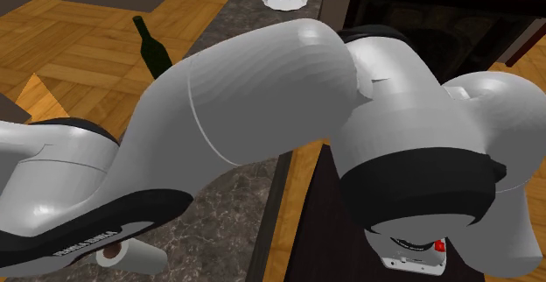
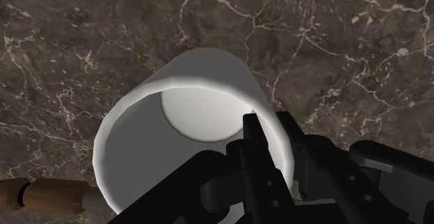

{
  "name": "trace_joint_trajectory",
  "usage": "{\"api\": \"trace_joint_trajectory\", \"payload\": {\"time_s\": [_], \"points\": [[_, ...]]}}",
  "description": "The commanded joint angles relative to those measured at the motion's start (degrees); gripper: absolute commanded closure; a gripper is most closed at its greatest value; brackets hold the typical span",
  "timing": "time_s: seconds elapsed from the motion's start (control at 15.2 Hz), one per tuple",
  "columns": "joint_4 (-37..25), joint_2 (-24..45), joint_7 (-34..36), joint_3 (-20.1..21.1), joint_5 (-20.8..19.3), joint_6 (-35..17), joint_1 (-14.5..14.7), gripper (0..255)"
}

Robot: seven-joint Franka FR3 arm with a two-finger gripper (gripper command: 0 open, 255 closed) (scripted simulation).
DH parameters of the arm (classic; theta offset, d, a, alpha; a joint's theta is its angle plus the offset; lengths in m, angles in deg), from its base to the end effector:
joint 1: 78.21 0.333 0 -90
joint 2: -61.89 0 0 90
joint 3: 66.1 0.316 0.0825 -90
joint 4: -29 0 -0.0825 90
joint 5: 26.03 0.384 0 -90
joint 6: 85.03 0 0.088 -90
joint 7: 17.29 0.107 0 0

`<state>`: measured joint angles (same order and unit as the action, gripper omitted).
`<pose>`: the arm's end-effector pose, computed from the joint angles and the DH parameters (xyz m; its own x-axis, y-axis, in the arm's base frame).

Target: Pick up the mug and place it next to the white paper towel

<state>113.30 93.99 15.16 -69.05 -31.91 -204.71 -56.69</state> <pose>0.6750 0.2281 0.3590 0.9777 -0.1793 0.1095 -0.1876 -0.9796 0.0714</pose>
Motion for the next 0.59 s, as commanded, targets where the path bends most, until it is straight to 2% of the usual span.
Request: {"api": "trace_joint_trajectory", "payload": {"time_s": [0.0,0.53], "points": [[0.86,0.52,0.11,-0.02,-0.05,-1.43,-0.04,255],[2.93,3.18,0.64,-0.06,-0.21,-6.13,-0.06,255]]}}
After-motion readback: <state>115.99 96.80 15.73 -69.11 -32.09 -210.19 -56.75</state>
